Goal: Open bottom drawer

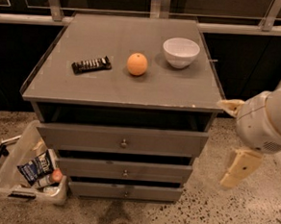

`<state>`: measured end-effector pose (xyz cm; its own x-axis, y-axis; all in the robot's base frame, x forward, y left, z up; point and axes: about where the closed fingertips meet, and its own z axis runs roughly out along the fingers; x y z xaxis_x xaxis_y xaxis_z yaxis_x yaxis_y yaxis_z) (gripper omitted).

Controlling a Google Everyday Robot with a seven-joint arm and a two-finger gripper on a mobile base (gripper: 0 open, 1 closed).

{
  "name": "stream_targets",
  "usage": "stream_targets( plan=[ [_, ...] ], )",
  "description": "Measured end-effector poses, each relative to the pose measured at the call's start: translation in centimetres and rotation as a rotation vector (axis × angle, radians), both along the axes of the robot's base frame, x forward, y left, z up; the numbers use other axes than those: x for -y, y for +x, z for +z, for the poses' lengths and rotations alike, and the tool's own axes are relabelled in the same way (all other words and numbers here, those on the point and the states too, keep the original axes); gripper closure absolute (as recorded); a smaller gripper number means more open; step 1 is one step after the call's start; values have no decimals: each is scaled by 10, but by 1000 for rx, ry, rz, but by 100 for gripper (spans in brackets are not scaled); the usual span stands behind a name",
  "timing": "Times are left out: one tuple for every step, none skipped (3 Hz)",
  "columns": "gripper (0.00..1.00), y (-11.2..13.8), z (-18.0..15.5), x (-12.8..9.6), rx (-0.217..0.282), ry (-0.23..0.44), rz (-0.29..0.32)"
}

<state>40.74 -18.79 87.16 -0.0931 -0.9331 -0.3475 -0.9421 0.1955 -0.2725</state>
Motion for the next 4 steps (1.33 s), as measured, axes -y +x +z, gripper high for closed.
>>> stream_targets(
  plan=[
    [0, -7, -55, -16, -30, 40, 7],
    [0, -7, -55, -16, -30, 40, 7],
    [0, -11, -88, -28, -79, 81, -2],
    [0, -8, -135, -36, -109, 127, -27]
  ],
)
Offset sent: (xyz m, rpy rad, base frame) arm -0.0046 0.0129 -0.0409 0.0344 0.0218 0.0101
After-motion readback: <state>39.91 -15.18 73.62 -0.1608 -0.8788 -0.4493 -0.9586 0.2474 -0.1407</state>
